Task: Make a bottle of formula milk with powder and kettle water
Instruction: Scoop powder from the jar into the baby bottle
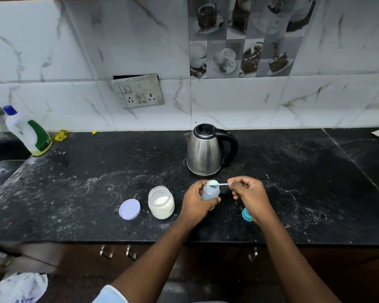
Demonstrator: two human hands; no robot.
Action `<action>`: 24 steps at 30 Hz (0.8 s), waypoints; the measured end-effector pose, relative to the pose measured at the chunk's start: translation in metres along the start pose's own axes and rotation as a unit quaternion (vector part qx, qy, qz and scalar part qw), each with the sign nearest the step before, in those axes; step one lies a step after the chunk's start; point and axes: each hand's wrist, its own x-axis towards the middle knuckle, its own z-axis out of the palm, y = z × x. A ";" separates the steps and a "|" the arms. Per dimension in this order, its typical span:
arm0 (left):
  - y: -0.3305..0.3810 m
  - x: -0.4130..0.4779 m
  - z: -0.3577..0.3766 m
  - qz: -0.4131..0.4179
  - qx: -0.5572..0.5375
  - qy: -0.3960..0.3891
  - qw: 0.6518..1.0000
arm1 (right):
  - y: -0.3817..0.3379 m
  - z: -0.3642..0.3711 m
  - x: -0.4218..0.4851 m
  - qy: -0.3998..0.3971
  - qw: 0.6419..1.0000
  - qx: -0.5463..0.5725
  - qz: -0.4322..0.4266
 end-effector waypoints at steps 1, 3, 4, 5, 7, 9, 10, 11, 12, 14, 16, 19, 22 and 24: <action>0.000 0.000 0.000 0.000 0.002 0.000 1.000 | 0.000 0.000 0.000 0.000 1.000 -0.006 0.000; -0.001 0.000 0.001 0.002 0.002 0.000 1.000 | 0.000 -0.001 0.000 -0.001 1.000 0.006 0.005; 0.000 0.000 0.001 0.001 0.002 -0.001 1.000 | 0.000 -0.001 0.001 0.000 1.000 0.015 0.011; 0.000 0.000 0.001 0.001 0.000 -0.002 1.000 | 0.000 -0.002 0.002 0.001 1.000 0.017 0.017; -0.002 0.000 0.002 0.004 0.002 -0.004 1.000 | 0.001 -0.003 0.003 0.000 1.000 0.005 0.023; -0.004 0.000 0.003 0.003 -0.003 -0.004 1.000 | 0.002 -0.003 0.004 -0.005 0.999 0.026 0.035; -0.006 0.000 0.003 0.003 -0.004 -0.002 1.000 | 0.002 -0.003 0.004 -0.006 0.998 0.048 0.043; -0.008 0.000 0.004 0.002 -0.006 0.000 1.000 | 0.001 -0.003 0.004 -0.005 0.996 0.067 0.051; -0.009 -0.001 0.004 0.001 -0.007 -0.001 1.000 | 0.001 -0.004 0.005 -0.005 0.996 0.075 0.056; -0.014 -0.002 0.005 -0.001 -0.006 -0.005 1.000 | 0.003 -0.004 0.007 -0.009 0.995 0.070 0.065; -0.018 -0.005 0.005 -0.009 -0.001 -0.009 1.000 | 0.005 -0.004 0.007 -0.021 0.995 0.064 0.073; -0.026 -0.009 0.007 -0.022 0.002 -0.012 1.000 | 0.007 -0.003 0.010 -0.032 0.995 0.048 0.081; -0.030 -0.012 0.009 -0.029 0.010 -0.010 0.999 | 0.008 0.003 0.015 -0.049 0.996 0.012 0.074; -0.031 -0.013 0.009 -0.029 0.017 -0.010 0.999 | 0.008 0.010 0.017 -0.067 0.996 -0.015 0.058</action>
